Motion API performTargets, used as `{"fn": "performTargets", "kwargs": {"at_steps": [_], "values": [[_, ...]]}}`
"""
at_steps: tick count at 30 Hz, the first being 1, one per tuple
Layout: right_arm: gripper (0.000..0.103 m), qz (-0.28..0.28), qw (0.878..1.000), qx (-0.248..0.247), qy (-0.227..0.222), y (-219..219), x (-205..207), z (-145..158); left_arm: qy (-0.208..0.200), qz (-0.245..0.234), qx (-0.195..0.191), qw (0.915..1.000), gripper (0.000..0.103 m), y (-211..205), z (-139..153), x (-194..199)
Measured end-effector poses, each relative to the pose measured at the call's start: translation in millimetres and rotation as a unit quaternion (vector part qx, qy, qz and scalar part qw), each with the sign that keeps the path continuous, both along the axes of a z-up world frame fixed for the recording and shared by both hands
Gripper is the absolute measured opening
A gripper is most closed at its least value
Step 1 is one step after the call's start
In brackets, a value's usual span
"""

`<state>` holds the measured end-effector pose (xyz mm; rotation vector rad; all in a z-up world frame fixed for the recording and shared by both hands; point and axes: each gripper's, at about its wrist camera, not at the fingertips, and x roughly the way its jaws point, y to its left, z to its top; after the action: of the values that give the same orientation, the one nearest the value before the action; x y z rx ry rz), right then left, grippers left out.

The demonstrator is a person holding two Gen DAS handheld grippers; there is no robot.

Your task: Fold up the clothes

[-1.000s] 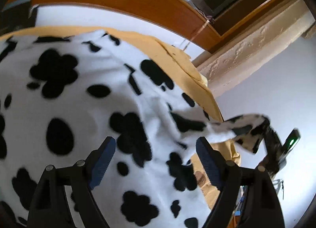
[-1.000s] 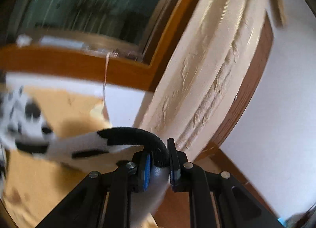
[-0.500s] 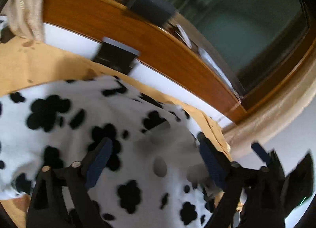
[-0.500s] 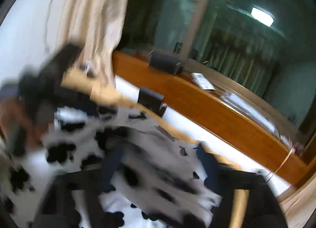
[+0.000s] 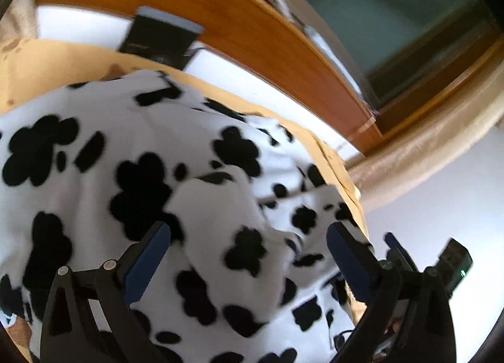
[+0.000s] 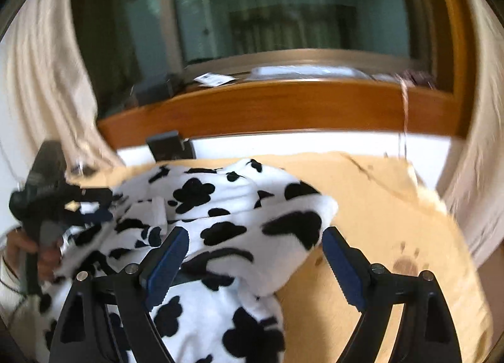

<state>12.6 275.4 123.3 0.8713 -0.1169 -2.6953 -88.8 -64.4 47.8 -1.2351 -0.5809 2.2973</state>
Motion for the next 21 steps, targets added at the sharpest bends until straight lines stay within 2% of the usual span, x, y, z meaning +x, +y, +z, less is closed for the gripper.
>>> {"fn": "performTargets", "kwargs": {"at_steps": [4, 6, 7, 10, 11, 13, 15, 16, 17, 18, 19, 20, 21], "values": [[0.088, -0.011, 1.000, -0.019, -0.020, -0.2, -5.0, -17.5, 0.032, -0.058, -0.049, 0.9966, 0.102, 29.2, 13.6, 12.3], [0.088, -0.013, 0.999, -0.014, -0.029, -0.5, -8.2, -26.0, 0.069, -0.079, -0.101, 0.9894, 0.102, 48.8, 17.8, 23.8], [0.088, -0.014, 0.999, -0.016, -0.033, 0.8, -9.1, -29.5, 0.095, -0.084, -0.132, 0.9831, 0.102, 58.4, 19.2, 29.2], [0.088, -0.019, 0.999, -0.030, -0.038, 9.9, -8.6, -33.0, 0.167, -0.121, -0.226, 0.9519, 0.102, 89.3, 14.2, 44.8], [0.088, -0.023, 0.998, -0.033, -0.039, 12.8, -8.7, -34.0, 0.184, -0.136, -0.257, 0.9387, 0.102, 99.1, 9.1, 48.6], [0.088, -0.027, 0.998, -0.041, -0.044, 17.7, -10.1, -36.9, 0.211, -0.149, -0.320, 0.9115, 0.102, 114.7, -3.7, 51.8], [0.088, -0.028, 0.997, -0.048, -0.051, 20.6, -11.6, -39.2, 0.223, -0.144, -0.374, 0.8888, 0.102, 125.2, -18.6, 49.3], [0.088, -0.029, 0.997, -0.050, -0.054, 21.6, -12.1, -40.5, 0.217, -0.143, -0.379, 0.8882, 0.101, 126.1, -25.0, 45.3], [0.088, -0.029, 0.997, -0.051, -0.056, 22.1, -12.4, -41.2, 0.203, -0.146, -0.369, 0.8949, 0.089, 124.2, -30.3, 39.6], [0.088, -0.029, 0.997, -0.051, -0.056, 22.1, -12.4, -41.3, 0.185, -0.141, -0.352, 0.9069, 0.058, 117.9, -33.4, 32.7], [0.088, -0.029, 0.997, -0.049, -0.055, 22.0, -12.2, -41.4, 0.162, -0.131, -0.327, 0.9217, 0.040, 108.6, -34.8, 24.9], [0.088, -0.029, 0.997, -0.047, -0.054, 21.9, -11.9, -41.6, 0.139, -0.120, -0.303, 0.9353, 0.026, 99.2, -36.3, 17.2], [0.088, -0.029, 0.997, -0.046, -0.054, 21.7, -11.7, -41.7, 0.123, -0.110, -0.274, 0.9475, 0.020, 89.0, -36.0, 11.0]]}}
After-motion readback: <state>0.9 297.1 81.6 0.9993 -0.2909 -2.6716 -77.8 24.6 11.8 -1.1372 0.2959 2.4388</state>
